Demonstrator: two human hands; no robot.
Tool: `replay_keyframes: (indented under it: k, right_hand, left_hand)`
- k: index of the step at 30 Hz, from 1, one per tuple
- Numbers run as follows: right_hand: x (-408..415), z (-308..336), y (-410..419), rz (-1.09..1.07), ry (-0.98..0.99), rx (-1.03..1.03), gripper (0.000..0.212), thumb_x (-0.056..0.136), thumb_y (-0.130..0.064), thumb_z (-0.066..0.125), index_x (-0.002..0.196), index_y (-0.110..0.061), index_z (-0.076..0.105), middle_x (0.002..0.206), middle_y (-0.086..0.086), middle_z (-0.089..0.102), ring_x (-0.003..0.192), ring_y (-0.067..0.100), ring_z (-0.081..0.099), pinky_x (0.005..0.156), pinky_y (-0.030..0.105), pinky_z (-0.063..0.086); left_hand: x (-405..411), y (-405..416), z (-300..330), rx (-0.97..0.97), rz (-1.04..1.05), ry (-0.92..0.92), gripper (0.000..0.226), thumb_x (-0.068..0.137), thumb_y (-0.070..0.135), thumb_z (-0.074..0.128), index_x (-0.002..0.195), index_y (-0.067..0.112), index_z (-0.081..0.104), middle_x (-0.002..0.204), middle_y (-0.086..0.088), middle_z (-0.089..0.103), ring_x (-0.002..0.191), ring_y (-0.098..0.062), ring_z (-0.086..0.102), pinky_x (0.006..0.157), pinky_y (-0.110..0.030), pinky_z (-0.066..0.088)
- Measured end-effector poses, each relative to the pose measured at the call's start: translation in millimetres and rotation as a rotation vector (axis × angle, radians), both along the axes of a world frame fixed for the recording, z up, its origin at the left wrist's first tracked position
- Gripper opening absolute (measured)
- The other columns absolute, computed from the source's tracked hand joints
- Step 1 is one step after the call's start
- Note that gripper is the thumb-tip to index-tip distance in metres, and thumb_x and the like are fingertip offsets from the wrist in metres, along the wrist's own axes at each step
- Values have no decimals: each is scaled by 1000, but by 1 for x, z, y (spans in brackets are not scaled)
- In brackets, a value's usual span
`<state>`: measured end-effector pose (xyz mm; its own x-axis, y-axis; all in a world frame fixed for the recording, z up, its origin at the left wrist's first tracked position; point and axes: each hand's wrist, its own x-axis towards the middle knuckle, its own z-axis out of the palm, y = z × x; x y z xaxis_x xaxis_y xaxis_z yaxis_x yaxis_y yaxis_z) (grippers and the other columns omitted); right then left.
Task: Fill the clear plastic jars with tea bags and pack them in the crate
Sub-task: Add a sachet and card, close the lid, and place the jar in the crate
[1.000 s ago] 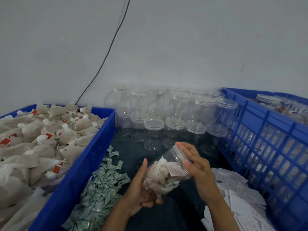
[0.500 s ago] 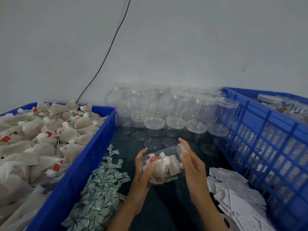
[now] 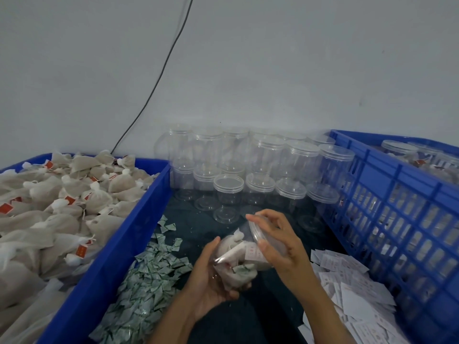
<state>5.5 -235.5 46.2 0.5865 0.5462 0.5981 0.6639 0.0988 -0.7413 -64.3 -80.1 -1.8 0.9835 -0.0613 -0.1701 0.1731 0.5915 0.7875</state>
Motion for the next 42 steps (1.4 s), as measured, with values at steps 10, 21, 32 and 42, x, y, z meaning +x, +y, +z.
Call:
replay_keyframes:
  k: [10, 21, 32, 42]
  right_hand:
    - [-2, -3, 12, -178, 341, 159, 27, 96, -28, 48, 106, -17, 72, 115, -28, 64, 106, -4, 60, 86, 14, 48]
    - [-3, -8, 6, -152, 567, 49, 55, 80, -66, 59, 123, -30, 59, 119, -2, 65, 103, 11, 66, 84, 29, 56]
    - [9, -3, 12, -254, 492, 40, 70, 77, -71, 53, 138, -44, 31, 117, -10, 56, 100, -13, 57, 83, 18, 47]
    - [12, 64, -13, -240, 416, -129, 66, 81, -53, 65, 135, -31, 35, 115, 0, 55, 100, 10, 58, 76, 23, 46]
  left_hand:
    - [4, -19, -7, 343, 535, -325, 47, 74, 50, 64, 115, 34, 49, 116, -2, 64, 98, -25, 67, 70, -42, 56]
    - [3, -10, -4, 350, 541, -353, 57, 68, 46, 72, 119, 32, 51, 119, -2, 63, 94, -21, 69, 62, -35, 56]
    - [3, -11, 6, 105, 325, -231, 46, 79, 30, 72, 120, 21, 52, 111, -8, 68, 81, -22, 67, 56, -32, 53]
    - [18, -33, 25, 125, 318, -308, 93, 43, 27, 90, 124, 17, 45, 123, -22, 58, 90, -33, 69, 64, -42, 57]
